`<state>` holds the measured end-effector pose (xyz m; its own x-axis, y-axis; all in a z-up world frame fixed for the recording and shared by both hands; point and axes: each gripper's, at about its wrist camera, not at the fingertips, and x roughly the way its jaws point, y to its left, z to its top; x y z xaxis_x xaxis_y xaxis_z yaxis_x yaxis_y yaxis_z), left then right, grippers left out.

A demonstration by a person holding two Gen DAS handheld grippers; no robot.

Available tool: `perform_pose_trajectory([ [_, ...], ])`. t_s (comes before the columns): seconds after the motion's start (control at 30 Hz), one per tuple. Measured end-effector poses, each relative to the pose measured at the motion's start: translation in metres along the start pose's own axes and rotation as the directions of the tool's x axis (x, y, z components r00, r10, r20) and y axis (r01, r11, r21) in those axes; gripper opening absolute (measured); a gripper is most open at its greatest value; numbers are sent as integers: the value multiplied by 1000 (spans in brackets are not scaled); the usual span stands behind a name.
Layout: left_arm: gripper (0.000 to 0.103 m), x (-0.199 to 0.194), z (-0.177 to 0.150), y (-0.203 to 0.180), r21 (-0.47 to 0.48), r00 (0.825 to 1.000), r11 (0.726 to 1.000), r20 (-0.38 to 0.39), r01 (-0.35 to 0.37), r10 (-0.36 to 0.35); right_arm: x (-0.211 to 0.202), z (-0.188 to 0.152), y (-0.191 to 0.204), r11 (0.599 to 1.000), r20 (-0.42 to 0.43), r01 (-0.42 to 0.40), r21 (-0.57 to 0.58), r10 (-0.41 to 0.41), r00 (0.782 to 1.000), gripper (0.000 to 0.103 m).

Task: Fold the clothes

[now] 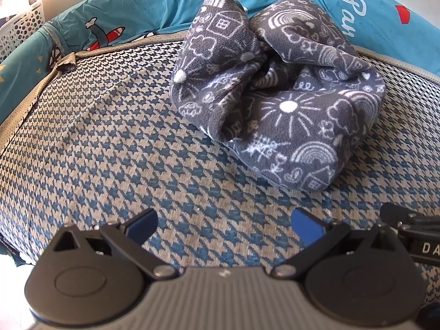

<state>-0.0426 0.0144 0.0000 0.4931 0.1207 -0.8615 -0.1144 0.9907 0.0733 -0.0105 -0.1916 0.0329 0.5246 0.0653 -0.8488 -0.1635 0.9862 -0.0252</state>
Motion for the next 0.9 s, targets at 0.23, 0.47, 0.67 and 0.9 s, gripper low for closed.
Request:
perform_pose_trajectory([
  [0.23, 103, 1, 0, -1, 3, 1000, 1000, -2, -2, 2, 0, 0, 0, 1000, -2, -3, -1, 3, 1000, 102],
  [0.47, 103, 1, 0, -1, 4, 1000, 1000, -3, -3, 3, 1, -1, 0, 1000, -2, -4, 0, 4, 1000, 102],
  [0.67, 103, 1, 0, 0, 3, 1000, 1000, -2, -6, 6, 1, -1, 0, 1000, -2, -5, 0, 5, 1000, 102],
  [0.9, 103, 0, 1, 0, 2, 1000, 1000, 0, -7, 7, 0, 0, 2, 1000, 0, -9, -3, 9, 1000, 102],
])
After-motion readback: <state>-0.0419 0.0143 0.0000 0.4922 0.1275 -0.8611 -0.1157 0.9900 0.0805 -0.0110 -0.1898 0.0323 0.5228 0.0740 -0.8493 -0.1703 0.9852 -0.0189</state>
